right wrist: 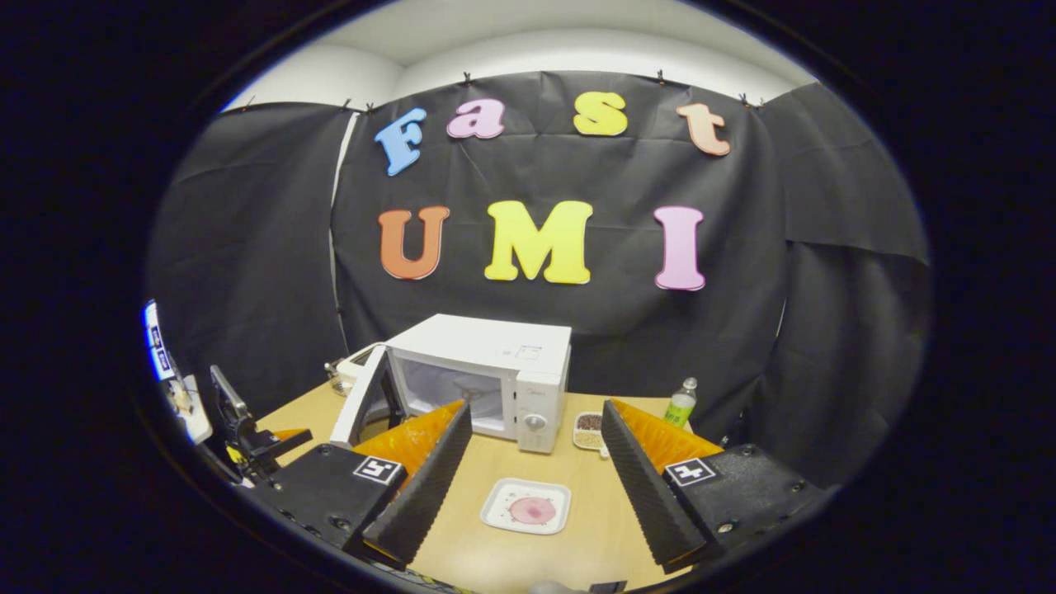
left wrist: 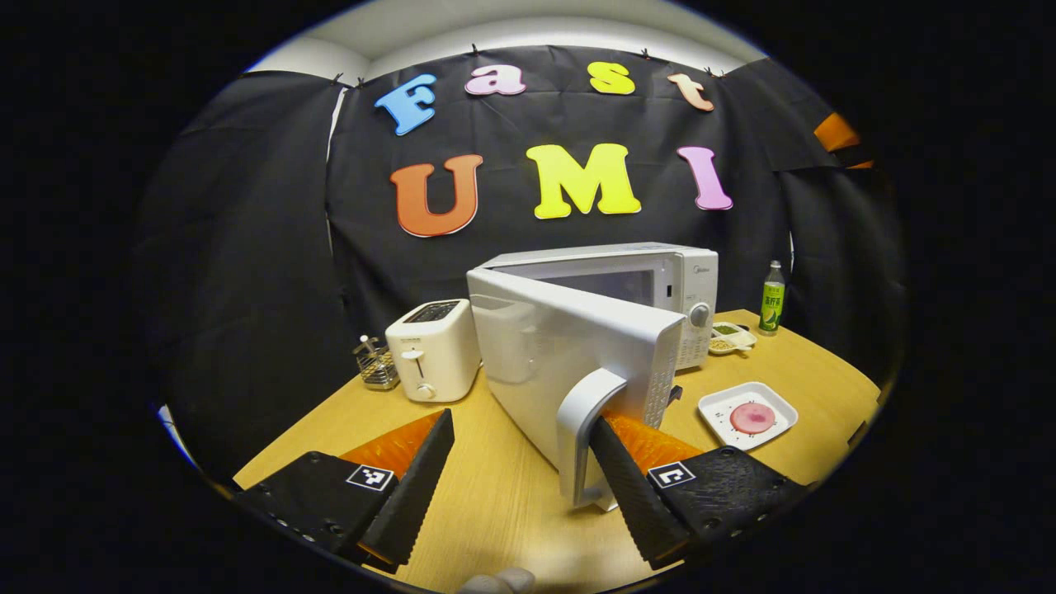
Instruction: Open the microwave oven with the left hand, put the food in, and close the microwave oven.
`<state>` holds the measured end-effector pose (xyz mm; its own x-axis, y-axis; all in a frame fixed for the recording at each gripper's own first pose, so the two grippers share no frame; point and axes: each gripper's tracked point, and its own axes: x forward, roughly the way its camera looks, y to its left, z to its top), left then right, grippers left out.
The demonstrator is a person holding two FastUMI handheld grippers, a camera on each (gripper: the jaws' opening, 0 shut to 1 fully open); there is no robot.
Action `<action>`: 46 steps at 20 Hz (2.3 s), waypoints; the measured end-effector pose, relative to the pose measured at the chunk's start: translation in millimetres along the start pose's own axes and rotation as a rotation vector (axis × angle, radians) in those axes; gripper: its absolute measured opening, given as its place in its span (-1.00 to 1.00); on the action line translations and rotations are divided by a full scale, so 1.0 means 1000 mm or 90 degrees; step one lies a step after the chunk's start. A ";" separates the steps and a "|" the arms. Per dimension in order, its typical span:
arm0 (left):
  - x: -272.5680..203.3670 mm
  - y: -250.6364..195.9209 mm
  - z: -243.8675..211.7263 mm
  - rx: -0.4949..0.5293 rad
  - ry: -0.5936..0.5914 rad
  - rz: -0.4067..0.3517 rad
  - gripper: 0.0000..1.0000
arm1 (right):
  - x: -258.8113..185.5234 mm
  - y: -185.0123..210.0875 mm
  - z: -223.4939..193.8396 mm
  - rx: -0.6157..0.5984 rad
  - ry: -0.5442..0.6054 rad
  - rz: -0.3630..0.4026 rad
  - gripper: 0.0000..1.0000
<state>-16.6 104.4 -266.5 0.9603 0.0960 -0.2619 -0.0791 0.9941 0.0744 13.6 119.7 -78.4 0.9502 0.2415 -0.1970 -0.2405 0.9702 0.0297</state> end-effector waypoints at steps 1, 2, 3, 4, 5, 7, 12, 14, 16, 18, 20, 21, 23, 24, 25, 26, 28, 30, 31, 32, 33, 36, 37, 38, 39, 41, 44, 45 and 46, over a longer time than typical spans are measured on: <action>-0.004 0.010 -0.001 -0.004 -0.002 0.008 0.92 | 0.001 0.003 -0.002 -0.003 0.002 0.004 1.00; -0.007 0.020 -0.004 -0.008 0.001 0.020 0.92 | 0.002 0.006 -0.004 -0.005 0.003 0.007 1.00; -0.009 0.029 -0.010 -0.012 0.009 0.032 0.92 | 0.004 0.008 -0.007 -0.007 0.007 0.011 1.00; -0.010 0.041 -0.013 -0.017 0.012 0.047 0.92 | 0.005 0.009 -0.010 -0.008 0.011 0.015 1.00; -0.012 0.050 -0.014 -0.023 0.014 0.057 0.92 | 0.008 0.010 -0.014 -0.009 0.016 0.019 1.00; -0.018 0.061 -0.015 -0.028 0.021 0.070 0.92 | 0.012 0.009 -0.021 -0.008 0.025 0.027 1.00; -0.031 0.088 -0.022 0.000 0.031 0.109 0.92 | 0.031 0.001 -0.043 0.009 0.060 0.044 1.00; -0.037 0.110 -0.027 0.004 0.042 0.148 0.92 | 0.043 -0.005 -0.053 -0.009 0.068 0.043 0.93; -0.044 0.124 -0.031 -0.006 0.051 0.177 0.93 | 0.053 -0.015 -0.062 -0.013 0.073 0.039 0.93; -0.053 0.130 -0.032 -0.010 0.054 0.194 0.92 | 0.063 -0.024 -0.076 -0.005 0.088 0.037 1.00; -0.062 0.132 -0.029 -0.011 0.052 0.200 0.92 | 0.074 -0.034 -0.089 0.009 0.105 0.033 1.00; -0.066 0.130 -0.026 -0.012 0.050 0.199 0.92 | 0.081 -0.037 -0.098 0.014 0.119 0.034 0.93; -0.071 0.118 -0.014 -0.019 0.044 0.190 0.92 | 0.094 -0.043 -0.122 0.017 0.155 0.041 1.00; -0.074 0.111 -0.005 -0.021 0.036 0.182 0.92 | 0.101 -0.046 -0.135 0.023 0.177 0.047 0.93; -0.075 0.104 0.004 -0.021 0.026 0.176 0.92 | 0.108 -0.046 -0.148 0.032 0.196 0.054 1.00; -0.076 0.094 0.014 -0.021 0.018 0.165 0.92 | 0.115 -0.049 -0.162 0.038 0.216 0.053 0.99; -0.078 0.077 0.034 -0.016 0.000 0.148 0.92 | 0.130 -0.056 -0.193 0.049 0.266 0.047 0.66; -0.080 0.059 0.055 -0.007 -0.020 0.130 0.92 | 0.144 -0.061 -0.227 0.069 0.320 0.047 0.66; -0.082 0.050 0.066 -0.003 -0.029 0.121 0.92 | 0.147 -0.063 -0.243 0.085 0.349 0.046 0.61; -0.083 0.041 0.076 -0.001 -0.035 0.114 0.92 | 0.152 -0.062 -0.258 0.108 0.377 0.053 0.56; -0.084 0.033 0.084 0.001 -0.039 0.107 0.92 | 0.155 -0.060 -0.273 0.133 0.407 0.057 0.53; -0.085 0.009 0.103 0.009 -0.053 0.078 0.92 | 0.168 -0.062 -0.306 0.195 0.471 0.055 0.18; -0.084 0.007 0.106 0.012 -0.054 0.075 0.92 | 0.174 -0.062 -0.313 0.203 0.481 0.055 -0.14; -0.082 0.003 0.104 0.010 -0.048 0.069 0.92 | 0.177 -0.065 -0.321 0.202 0.498 0.054 -0.26; -0.081 -0.001 0.104 0.007 -0.045 0.066 0.92 | 0.179 -0.063 -0.327 0.207 0.515 0.064 -0.33; -0.078 -0.001 0.102 0.008 -0.040 0.069 0.92 | 0.183 -0.060 -0.337 0.215 0.552 0.072 -0.41; -0.076 -0.003 0.095 0.007 -0.027 0.064 0.92 | 0.187 -0.064 -0.343 0.198 0.595 0.056 -0.70; -0.076 0.000 0.093 0.007 -0.024 0.066 0.92 | 0.184 -0.063 -0.346 0.189 0.615 0.058 -0.77; -0.076 0.001 0.092 0.003 -0.022 0.067 0.92 | 0.185 -0.063 -0.347 0.181 0.629 0.052 -0.60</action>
<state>-65.2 93.1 -157.5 0.9556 0.1973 -0.2190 -0.1783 0.9785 0.1037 135.8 96.1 -456.5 0.3152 0.3075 -0.8978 -0.1186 0.9514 0.2842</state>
